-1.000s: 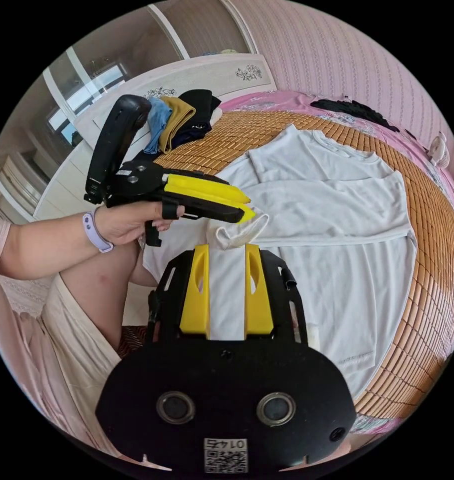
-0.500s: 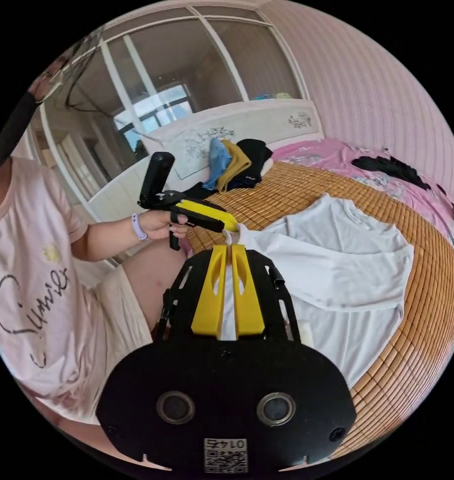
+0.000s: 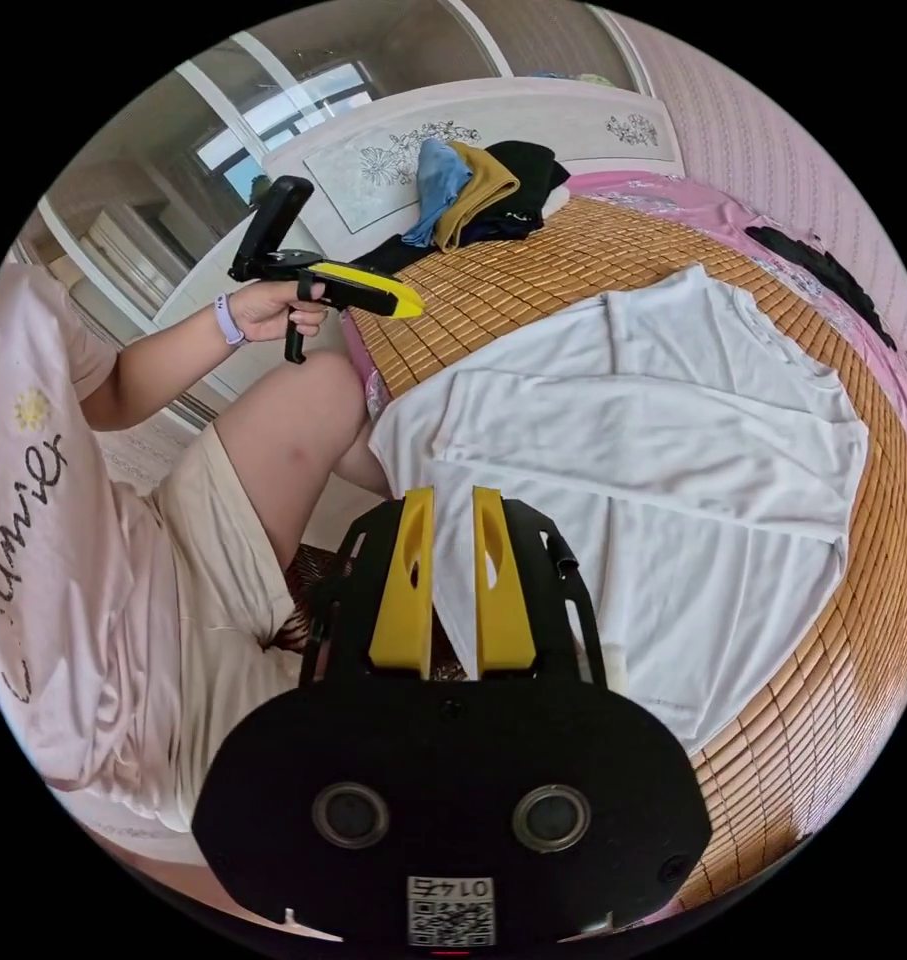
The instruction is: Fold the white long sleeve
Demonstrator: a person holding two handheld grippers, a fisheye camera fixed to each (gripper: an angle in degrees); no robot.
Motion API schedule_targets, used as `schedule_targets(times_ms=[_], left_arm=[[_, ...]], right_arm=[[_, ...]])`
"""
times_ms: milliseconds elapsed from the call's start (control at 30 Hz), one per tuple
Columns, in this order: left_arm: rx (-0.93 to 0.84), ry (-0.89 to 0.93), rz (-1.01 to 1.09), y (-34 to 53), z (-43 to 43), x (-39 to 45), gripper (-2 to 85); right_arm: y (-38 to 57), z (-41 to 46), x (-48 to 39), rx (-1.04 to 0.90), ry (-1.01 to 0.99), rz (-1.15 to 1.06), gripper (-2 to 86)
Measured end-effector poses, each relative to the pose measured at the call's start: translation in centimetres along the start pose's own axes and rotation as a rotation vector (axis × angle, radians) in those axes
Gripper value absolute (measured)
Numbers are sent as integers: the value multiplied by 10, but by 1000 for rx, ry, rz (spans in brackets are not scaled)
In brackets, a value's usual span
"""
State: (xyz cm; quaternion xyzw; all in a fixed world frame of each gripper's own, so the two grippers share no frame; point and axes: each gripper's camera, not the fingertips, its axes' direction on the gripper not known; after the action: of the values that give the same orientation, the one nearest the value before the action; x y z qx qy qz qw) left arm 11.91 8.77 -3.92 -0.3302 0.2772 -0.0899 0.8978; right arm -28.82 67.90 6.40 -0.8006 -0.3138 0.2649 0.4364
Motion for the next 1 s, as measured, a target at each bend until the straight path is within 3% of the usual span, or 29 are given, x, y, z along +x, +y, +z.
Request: schedule_targets(times_ms=[233,600,767,1000], left_arm=[[68,-61,55,-83,36,-45,60],[114,0,-87,-221,131,-117,99],[66,-86,-153,-258,167,-132,111],[-50,-128,-114,-283,186,-128,27]], right_arm=[[0,-58,137,150,290,270,76],[-49,-43,289,82,632,345,103],[-50,-32,349,71,567,497,122],[-38,-50,390,130,387,579,22]])
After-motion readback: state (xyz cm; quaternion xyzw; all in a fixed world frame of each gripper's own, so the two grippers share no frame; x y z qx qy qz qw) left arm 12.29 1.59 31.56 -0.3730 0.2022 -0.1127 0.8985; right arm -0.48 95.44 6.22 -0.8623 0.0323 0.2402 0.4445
